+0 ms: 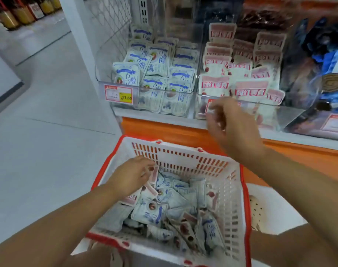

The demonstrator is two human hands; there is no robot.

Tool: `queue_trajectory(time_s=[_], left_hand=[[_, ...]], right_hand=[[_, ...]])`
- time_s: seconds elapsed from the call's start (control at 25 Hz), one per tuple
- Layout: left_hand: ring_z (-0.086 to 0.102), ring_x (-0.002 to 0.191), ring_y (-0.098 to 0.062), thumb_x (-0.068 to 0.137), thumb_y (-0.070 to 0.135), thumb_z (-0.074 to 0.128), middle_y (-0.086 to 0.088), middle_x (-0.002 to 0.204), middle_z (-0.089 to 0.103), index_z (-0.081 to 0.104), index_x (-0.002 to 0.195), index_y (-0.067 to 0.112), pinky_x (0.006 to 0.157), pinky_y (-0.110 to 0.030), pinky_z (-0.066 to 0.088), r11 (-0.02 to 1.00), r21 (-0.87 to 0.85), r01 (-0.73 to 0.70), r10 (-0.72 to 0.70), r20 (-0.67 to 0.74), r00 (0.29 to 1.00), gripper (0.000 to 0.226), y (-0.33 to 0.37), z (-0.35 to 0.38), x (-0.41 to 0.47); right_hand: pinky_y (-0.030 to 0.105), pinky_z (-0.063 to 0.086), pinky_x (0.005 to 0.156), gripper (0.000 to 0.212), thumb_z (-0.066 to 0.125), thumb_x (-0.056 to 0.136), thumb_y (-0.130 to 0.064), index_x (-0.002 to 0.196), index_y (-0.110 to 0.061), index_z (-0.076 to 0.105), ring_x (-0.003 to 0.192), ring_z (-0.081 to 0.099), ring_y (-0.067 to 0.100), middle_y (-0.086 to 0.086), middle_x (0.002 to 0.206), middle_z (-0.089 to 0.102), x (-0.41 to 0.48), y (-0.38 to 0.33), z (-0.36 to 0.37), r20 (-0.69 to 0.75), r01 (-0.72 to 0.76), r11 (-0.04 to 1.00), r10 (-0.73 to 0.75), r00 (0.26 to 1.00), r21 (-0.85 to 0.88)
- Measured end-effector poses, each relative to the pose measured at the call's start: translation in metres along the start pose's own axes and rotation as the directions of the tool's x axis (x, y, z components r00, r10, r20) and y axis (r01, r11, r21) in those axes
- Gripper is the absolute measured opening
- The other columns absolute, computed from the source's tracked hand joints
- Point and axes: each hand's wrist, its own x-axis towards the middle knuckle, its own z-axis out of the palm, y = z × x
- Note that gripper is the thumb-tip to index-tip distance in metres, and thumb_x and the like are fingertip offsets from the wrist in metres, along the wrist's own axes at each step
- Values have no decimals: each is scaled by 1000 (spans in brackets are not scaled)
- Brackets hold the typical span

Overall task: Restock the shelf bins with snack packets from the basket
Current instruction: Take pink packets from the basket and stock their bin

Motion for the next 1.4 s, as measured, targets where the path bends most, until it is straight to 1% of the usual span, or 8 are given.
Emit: queue_trajectory(time_s=[0.12,0.24,0.44,0.64,0.8,1.04,1.24,1.4], left_hand=[[59,108,-14,92,26,60,9,117,61,66,116,28,89,-25,45,988,-56,141,-123,254,959,26,-19,58,-32],[58,101,-18,90,27,64,6,103,63,67,102,16,82,-22,41,975,-129,179,-99,471,877,16,-13,101,-48],[60,108,-22,92,18,59,-7,116,66,68,110,18,94,-27,45,952,-196,236,-88,563,822,19,-5,127,-44],[60,99,-6,95,24,59,4,122,61,61,129,22,79,-12,46,771,-446,454,-211,495,843,35,-5,105,-28],[67,102,-13,88,28,70,1,111,72,65,116,22,82,-24,54,342,-742,576,-226,531,817,30,14,83,-25],[69,104,-27,93,16,62,-15,108,72,64,115,1,85,-35,58,-190,-853,486,-249,521,817,28,39,63,-23],[70,103,-24,91,29,63,-11,110,73,64,118,9,90,-39,56,-147,-892,428,-274,452,849,34,47,53,-23],[70,101,-23,90,35,65,-8,108,74,67,116,13,85,-36,58,-20,-915,402,-250,394,884,34,54,43,-20]], right_hand=[[31,46,82,34,46,100,-32,133,-25,48,103,59,18,-4,127,57,-66,2,84,781,4,991,101,616,-131],[37,44,90,32,47,100,-36,124,-17,56,108,58,24,4,126,59,-130,20,144,949,-148,961,258,179,-234],[29,34,58,45,53,93,-53,62,-20,52,58,45,14,-2,62,48,-171,21,178,939,-331,895,339,64,-301],[23,41,66,42,56,95,-47,69,-15,68,60,56,7,-6,66,63,-141,29,161,860,-554,809,412,300,-194],[23,48,68,26,58,97,-27,79,-13,71,76,64,13,-1,82,71,-113,37,129,772,-914,338,511,379,226],[33,58,71,21,52,96,1,116,2,59,78,66,16,8,84,67,-122,34,111,835,-851,-207,402,376,482],[48,48,97,45,54,87,12,124,-15,58,81,65,22,13,88,69,-114,25,94,863,-882,-127,306,402,455],[31,54,71,36,71,84,-14,120,-11,66,63,63,31,18,63,67,-102,14,82,817,-879,24,358,452,476]])
